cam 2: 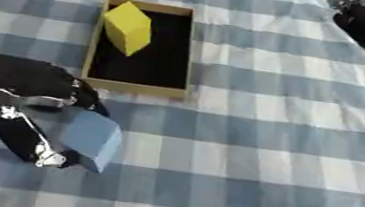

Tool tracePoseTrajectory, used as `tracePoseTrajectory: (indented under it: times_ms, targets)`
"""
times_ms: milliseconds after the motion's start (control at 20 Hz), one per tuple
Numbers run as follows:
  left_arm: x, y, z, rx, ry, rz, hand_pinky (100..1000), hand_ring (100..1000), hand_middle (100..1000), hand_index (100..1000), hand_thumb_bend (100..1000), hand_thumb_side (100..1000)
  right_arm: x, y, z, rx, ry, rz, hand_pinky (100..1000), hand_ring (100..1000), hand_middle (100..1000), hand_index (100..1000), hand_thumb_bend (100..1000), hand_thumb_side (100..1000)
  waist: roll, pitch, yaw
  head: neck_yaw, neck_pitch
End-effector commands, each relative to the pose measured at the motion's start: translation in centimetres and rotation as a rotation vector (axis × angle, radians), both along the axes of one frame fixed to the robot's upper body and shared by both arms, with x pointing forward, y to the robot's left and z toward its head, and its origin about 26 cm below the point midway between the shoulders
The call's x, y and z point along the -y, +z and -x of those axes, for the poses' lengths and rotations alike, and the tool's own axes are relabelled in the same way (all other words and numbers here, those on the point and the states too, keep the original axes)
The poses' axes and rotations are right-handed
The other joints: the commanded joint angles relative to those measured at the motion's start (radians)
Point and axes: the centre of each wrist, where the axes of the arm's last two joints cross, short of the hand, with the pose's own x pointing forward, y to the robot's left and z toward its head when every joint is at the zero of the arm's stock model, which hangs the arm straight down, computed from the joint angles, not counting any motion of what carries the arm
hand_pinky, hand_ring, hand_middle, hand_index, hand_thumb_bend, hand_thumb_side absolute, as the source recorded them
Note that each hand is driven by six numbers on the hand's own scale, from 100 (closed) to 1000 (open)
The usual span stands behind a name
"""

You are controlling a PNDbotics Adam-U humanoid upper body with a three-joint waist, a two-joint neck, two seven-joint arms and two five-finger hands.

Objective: Pick up objects on the table and place them in the box.

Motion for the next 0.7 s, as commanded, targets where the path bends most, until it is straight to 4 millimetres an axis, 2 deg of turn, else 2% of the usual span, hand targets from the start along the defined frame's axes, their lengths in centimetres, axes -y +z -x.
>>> tracePoseTrajectory:
  times_ms: [50,150,350,550,700]
  targets:
    - [0.0,1.2,0.4,0.072,-0.005,0.041,712,708,655,841,229,571,0.2,0.8,0.4,0.029,-0.005,-0.003,821,795,589,824,100,891,0.002,-0.018,-0.002,-0.001,-0.011]
    - [0.0,1.5,0.7,0.103,-0.010,0.085,668,657,604,804,187,583,0.3,0.7,0.4,0.027,-0.010,-0.006,821,794,589,824,100,889,0.002,-0.019,-0.001,-0.002,-0.011]
    - [-0.1,2.4,1.6,0.148,-0.021,0.155,620,611,557,765,139,592,0.4,0.6,0.4,0.022,-0.016,-0.012,821,794,588,824,100,890,0.003,-0.020,-0.001,-0.003,-0.011]
    - [-0.5,3.6,2.6,0.183,-0.029,0.191,622,613,570,772,112,605,0.5,0.5,0.5,0.021,-0.022,-0.013,821,794,588,824,100,889,0.005,-0.021,0.000,-0.007,-0.013]
    - [-1.2,5.1,2.7,0.230,-0.017,0.236,622,612,571,776,101,614,0.5,0.5,0.5,0.024,-0.024,-0.015,821,794,587,823,100,888,0.007,-0.021,0.000,-0.012,-0.017]
